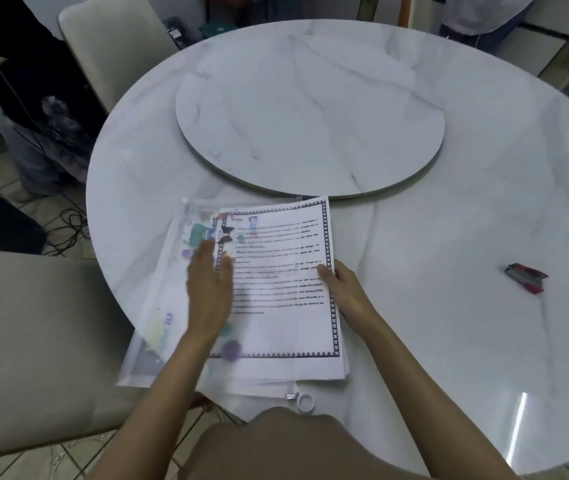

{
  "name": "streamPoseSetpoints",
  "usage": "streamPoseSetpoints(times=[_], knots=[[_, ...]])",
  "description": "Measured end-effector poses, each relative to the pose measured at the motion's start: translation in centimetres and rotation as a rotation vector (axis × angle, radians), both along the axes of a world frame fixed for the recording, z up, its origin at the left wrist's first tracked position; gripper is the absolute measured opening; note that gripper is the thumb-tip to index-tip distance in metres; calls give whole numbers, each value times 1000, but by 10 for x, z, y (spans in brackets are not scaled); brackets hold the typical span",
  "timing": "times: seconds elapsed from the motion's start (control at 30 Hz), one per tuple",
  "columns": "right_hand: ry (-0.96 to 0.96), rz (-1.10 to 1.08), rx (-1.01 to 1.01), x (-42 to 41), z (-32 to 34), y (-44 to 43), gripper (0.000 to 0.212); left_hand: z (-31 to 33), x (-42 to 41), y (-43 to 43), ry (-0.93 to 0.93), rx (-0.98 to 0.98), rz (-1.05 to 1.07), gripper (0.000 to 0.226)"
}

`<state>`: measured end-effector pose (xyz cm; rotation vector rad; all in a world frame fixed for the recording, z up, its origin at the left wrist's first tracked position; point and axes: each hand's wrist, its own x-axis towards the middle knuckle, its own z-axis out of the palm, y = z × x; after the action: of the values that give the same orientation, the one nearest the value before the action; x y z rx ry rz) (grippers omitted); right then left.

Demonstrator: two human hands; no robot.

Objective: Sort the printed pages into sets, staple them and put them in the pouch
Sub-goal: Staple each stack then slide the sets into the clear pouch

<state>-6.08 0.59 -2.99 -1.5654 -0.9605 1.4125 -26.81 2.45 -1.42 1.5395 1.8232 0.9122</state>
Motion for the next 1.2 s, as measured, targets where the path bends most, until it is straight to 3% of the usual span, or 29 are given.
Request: streamPoseSetpoints(times=[0.2, 0.37, 0.63, 0.8, 0.9, 1.07, 1.2], knots=[[-55, -30, -69, 3, -7, 2, 24, -24, -94, -10, 164, -178, 349, 40], [26, -12, -57, -8, -6, 7, 21, -17, -96, -20, 183, -100, 244, 34], [331, 57, -126, -35, -4, 5, 33, -23, -88, -34, 28, -121, 296, 38], [423, 127, -148, -39, -2, 5, 40, -27, -89, -40, -25, -128, 295, 38], [359, 201, -199, -39, -3, 7, 38, -28, -88, -44, -18, -118, 281, 38], [39, 205, -118, -26, 5, 8, 28, -25, -75, -50, 122, -67, 193, 42], [-84, 65, -69, -2, 8, 2, 23, -35, -49, -68, 166, 15, -116, 40]])
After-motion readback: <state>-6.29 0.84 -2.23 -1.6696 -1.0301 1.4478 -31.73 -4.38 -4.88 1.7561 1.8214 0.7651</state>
